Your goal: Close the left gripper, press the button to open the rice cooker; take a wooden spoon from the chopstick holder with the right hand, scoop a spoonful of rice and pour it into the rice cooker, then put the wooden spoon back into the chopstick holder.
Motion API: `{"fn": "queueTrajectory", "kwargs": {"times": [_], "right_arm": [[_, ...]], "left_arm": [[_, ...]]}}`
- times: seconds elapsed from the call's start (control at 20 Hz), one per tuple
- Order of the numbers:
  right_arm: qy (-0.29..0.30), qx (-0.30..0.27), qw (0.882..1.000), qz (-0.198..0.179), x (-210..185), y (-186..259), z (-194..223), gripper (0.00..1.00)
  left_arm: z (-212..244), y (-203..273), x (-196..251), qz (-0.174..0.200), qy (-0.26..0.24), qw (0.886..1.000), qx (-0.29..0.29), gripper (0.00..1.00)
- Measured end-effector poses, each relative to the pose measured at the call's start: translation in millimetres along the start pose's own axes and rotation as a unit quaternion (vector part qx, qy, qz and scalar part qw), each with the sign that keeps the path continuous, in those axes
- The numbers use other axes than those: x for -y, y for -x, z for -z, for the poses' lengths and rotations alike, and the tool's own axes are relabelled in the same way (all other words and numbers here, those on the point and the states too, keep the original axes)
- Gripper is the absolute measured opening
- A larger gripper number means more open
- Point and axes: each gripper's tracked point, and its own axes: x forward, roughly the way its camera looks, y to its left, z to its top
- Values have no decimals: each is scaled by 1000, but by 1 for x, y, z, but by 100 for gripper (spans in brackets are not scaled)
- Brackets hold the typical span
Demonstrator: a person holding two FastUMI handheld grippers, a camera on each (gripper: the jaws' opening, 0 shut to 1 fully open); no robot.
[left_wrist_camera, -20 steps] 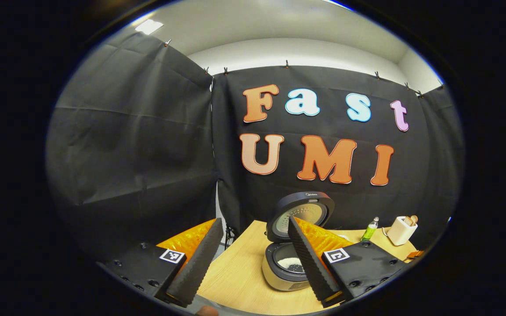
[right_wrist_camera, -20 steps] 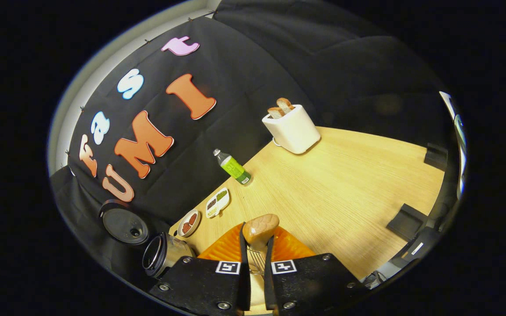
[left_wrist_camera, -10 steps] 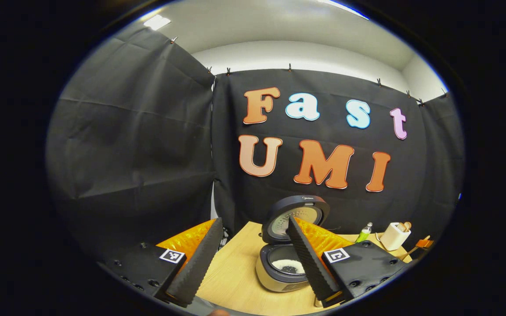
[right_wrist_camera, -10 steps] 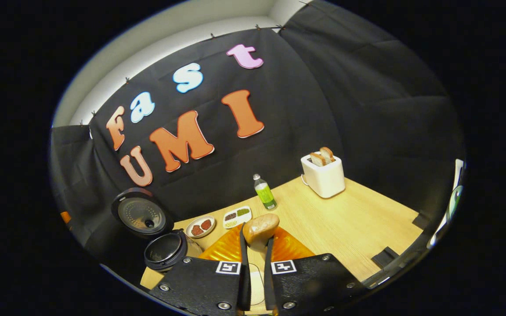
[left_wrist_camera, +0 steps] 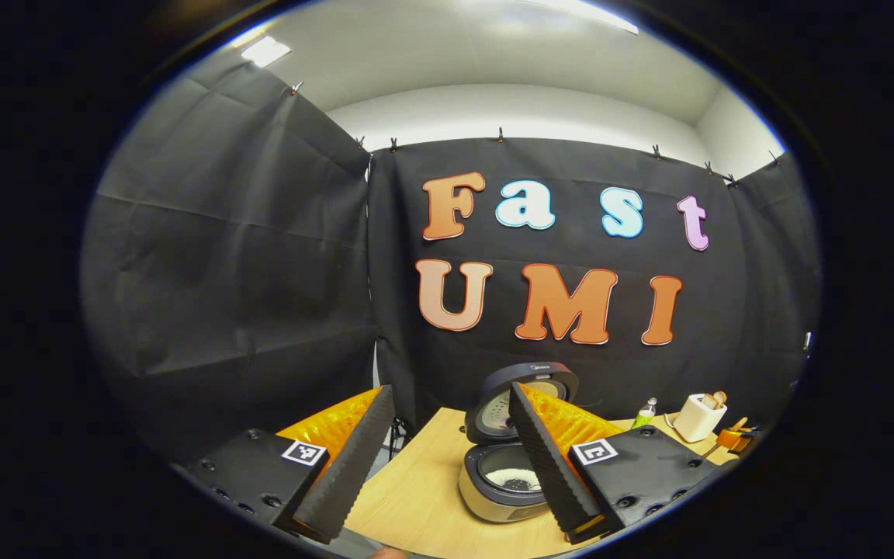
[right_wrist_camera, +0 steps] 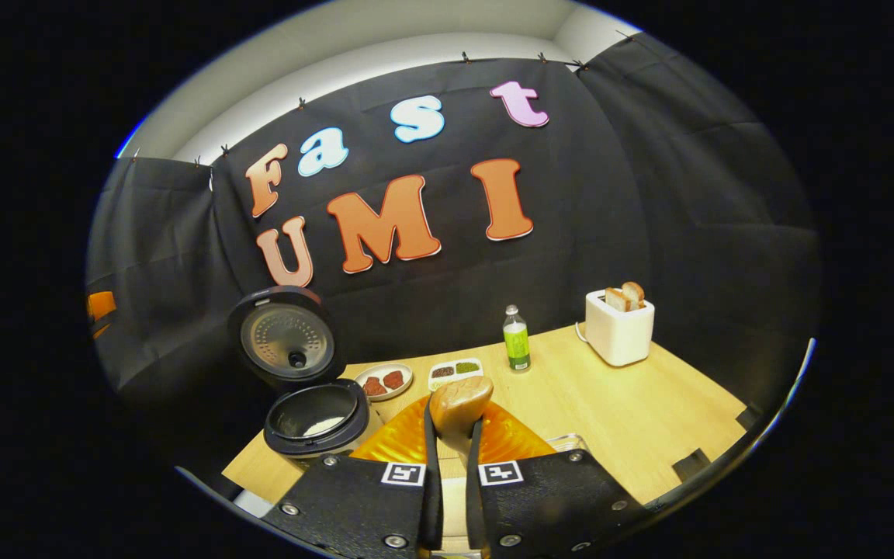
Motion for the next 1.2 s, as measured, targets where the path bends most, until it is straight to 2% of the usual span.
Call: {"fn": "queueTrajectory", "kwargs": {"times": [0.3, 0.5, 0.65, 0.75, 0.9, 1.05, 1.2], "right_arm": [[4, -34, 999, 21, 3, -30, 60, 11], [36, -50, 998, 29, 4, -45, 93, 11], [47, -35, 998, 21, -7, -46, 98, 11], [48, -48, 998, 7, -14, -46, 111, 11], [3, -69, 998, -4, -21, -45, 130, 11], [-15, -80, 997, -14, -28, -38, 136, 11], [-88, -97, 990, -54, -48, -33, 144, 11]], "left_arm": [[2, 1, -12, -8, -20, 1000, 8, 98], [13, -1, -15, -15, -33, 999, -2, 98], [21, -3, -15, -13, -32, 999, -15, 99], [26, -5, -15, -13, -30, 999, -20, 100], [40, -17, -10, -11, -27, 999, -35, 99], [46, -17, -9, -6, -19, 999, -43, 99], [53, -19, -8, -2, -7, 999, -51, 98]]}}
